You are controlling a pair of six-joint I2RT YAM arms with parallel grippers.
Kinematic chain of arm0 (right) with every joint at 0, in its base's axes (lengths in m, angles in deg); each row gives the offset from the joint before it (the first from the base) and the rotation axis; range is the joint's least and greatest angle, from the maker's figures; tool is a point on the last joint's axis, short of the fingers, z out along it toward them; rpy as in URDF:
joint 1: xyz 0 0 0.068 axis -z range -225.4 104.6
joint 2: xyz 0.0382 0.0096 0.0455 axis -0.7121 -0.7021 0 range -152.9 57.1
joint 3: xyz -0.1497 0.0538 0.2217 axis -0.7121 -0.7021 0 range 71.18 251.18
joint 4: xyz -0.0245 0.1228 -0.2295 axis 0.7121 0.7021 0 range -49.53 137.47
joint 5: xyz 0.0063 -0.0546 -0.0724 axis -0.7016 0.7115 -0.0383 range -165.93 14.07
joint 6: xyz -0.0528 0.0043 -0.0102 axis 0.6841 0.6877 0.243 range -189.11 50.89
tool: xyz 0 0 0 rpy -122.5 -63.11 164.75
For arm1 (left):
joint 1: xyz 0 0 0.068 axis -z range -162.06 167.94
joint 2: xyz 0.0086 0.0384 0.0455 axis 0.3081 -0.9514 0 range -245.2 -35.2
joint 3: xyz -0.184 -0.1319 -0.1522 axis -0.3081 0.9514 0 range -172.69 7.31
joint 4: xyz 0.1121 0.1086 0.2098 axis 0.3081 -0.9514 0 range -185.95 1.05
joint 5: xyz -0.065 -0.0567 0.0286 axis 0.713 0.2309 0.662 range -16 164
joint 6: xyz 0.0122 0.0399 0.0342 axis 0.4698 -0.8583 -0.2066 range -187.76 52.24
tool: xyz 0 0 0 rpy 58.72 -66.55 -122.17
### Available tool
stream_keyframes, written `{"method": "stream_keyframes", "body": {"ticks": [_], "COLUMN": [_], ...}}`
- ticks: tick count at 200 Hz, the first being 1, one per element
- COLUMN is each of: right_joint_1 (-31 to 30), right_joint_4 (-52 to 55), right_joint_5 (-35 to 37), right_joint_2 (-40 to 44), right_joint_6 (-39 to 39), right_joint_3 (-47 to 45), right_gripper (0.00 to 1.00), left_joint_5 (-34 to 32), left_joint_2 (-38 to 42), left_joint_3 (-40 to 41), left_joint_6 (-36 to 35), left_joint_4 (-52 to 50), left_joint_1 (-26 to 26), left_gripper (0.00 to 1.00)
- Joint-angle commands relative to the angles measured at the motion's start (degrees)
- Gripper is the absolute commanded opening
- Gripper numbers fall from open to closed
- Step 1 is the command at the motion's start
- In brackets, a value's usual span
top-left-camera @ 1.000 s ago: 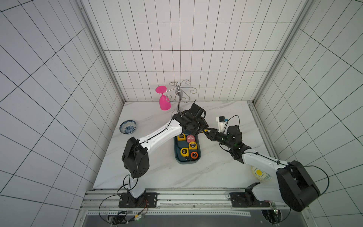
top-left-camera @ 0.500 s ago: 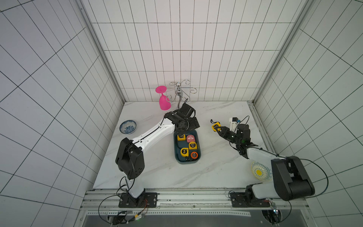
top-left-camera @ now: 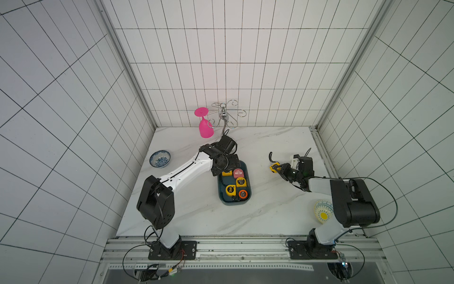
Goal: Take the tape measure out of the storage box
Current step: Place the tape measure at the center of the board.
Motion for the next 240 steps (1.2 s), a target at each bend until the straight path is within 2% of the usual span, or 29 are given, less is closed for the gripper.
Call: {"method": "stream_keyframes", "body": {"ticks": [1, 43, 80, 97, 129, 191, 240], "right_joint_1": [0.9, 1.6, 1.6, 1.7, 1.8, 1.8, 1.8], "right_joint_4": [4.0, 9.6, 12.8, 13.9, 16.5, 22.7, 27.2], "right_joint_5": [-1.3, -1.4, -1.0, -0.8, 0.2, 1.9, 2.6], "right_joint_2": [-0.9, -2.1, -2.1, -1.8, -0.2, 5.4, 12.2], "right_joint_6": [1.8, 3.6, 4.9, 5.2, 6.2, 8.1, 8.3], "right_joint_3": [3.7, 5.5, 6.1, 6.0, 5.6, 5.1, 4.8], "right_gripper": [0.23, 0.26, 0.35, 0.43, 0.51, 0.80, 0.83], "left_joint_5": [-0.9, -1.1, -1.3, -1.3, -1.5, -1.7, -2.1], "left_joint_2": [1.2, 0.7, 0.6, 0.6, 0.4, -2.4, -8.4], "left_joint_3": [0.4, 0.4, 0.7, 0.9, 0.9, -0.5, -5.4], "left_joint_6": [-1.7, -2.4, -2.5, -2.5, -2.7, -4.7, -9.6], "left_joint_4": [0.5, 0.0, -0.1, -0.1, -0.4, -1.4, -3.7], "left_joint_1": [-0.4, -0.5, -0.7, -0.7, -0.8, -0.8, -0.4], "left_gripper": [0.97, 0.97, 0.98, 0.98, 0.98, 0.98, 0.95]}}
